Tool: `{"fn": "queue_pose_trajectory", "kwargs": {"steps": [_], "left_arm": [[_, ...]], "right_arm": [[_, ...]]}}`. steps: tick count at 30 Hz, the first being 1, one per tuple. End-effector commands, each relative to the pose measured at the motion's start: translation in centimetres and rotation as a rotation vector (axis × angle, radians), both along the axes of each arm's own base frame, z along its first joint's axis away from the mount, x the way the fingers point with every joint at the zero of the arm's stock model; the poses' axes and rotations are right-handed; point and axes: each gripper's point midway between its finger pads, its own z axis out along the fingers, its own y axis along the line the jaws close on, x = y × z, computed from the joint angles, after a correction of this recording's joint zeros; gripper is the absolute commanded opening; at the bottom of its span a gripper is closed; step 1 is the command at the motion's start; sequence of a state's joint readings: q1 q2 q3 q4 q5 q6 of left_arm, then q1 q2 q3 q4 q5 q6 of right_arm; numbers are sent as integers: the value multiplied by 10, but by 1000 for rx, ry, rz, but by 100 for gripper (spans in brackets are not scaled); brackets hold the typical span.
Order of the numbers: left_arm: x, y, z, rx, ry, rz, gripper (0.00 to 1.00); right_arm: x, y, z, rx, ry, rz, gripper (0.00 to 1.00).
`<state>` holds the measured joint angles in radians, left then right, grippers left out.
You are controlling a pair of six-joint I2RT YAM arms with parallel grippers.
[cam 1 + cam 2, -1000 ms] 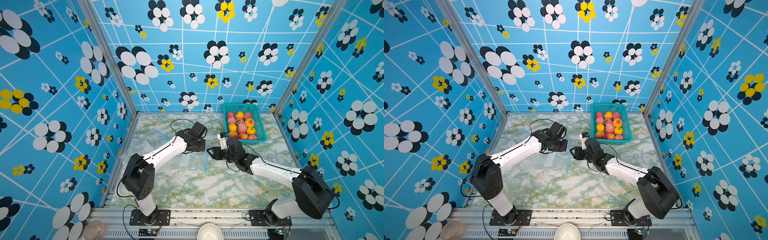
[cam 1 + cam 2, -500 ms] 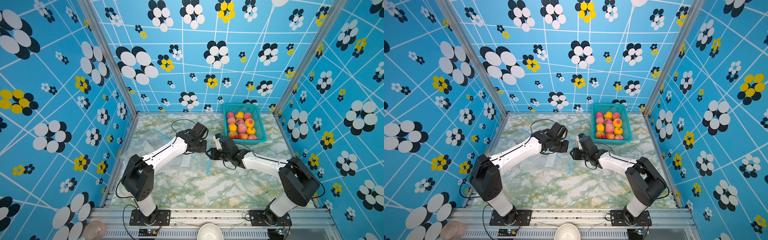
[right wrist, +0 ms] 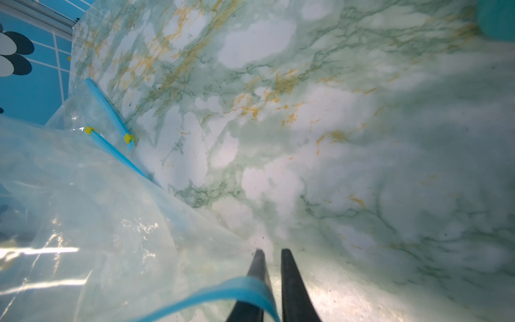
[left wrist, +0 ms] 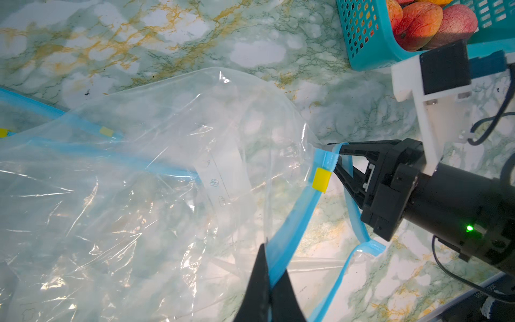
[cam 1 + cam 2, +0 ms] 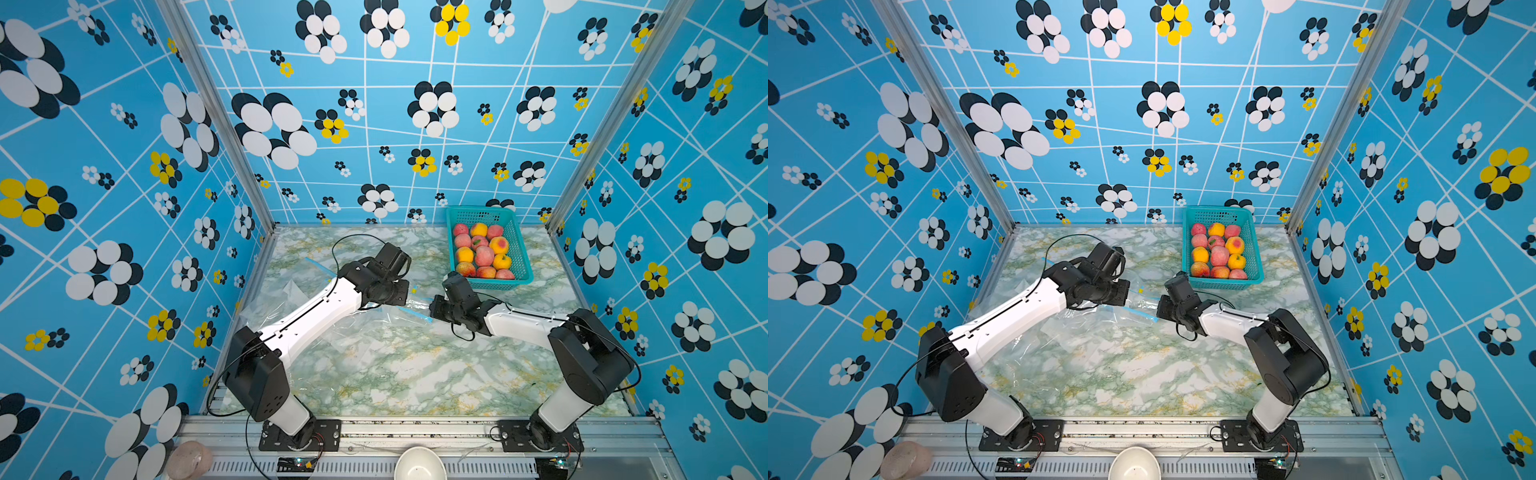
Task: Place the peach in a zip-top bag and seal the zipper
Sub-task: Open the zipper food storage bag.
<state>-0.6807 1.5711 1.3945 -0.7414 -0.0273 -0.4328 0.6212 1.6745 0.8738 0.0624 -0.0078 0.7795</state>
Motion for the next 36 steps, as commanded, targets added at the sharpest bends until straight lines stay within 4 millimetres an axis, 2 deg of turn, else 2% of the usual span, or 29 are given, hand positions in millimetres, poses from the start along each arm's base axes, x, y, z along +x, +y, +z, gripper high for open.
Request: {"fn": "queue_pose_trajectory", "kwargs": {"steps": [1, 6, 17, 23, 27, 28, 31, 33, 34, 36], "left_arm": [[-2, 9, 7, 15, -21, 20, 0], [-3, -8, -11, 22, 19, -3, 1], [3, -16, -48, 76, 84, 25, 22], [3, -15, -56, 92, 89, 42, 34], [1, -15, -59, 100, 93, 46, 50], [0, -14, -60, 103, 95, 47, 51], [-3, -14, -64, 108, 102, 50, 51], [-5, -13, -67, 111, 106, 52, 48], [-6, -13, -68, 112, 108, 53, 45], [-7, -11, -70, 119, 105, 60, 32]], "right_arm": [[-8, -17, -12, -48, 38, -48, 13], [-11, 3, 5, -19, 5, 28, 9], [-17, 12, 27, 24, -32, 23, 4], [-18, 18, 27, 29, -29, 30, 2], [-18, 17, 24, 26, -23, 24, 2], [-18, 17, 23, 26, -22, 20, 2], [-17, 17, 23, 29, -23, 14, 2], [-18, 16, 23, 27, -22, 8, 2], [-18, 16, 23, 30, -23, 6, 2], [-18, 16, 23, 31, -24, 6, 2]]}}
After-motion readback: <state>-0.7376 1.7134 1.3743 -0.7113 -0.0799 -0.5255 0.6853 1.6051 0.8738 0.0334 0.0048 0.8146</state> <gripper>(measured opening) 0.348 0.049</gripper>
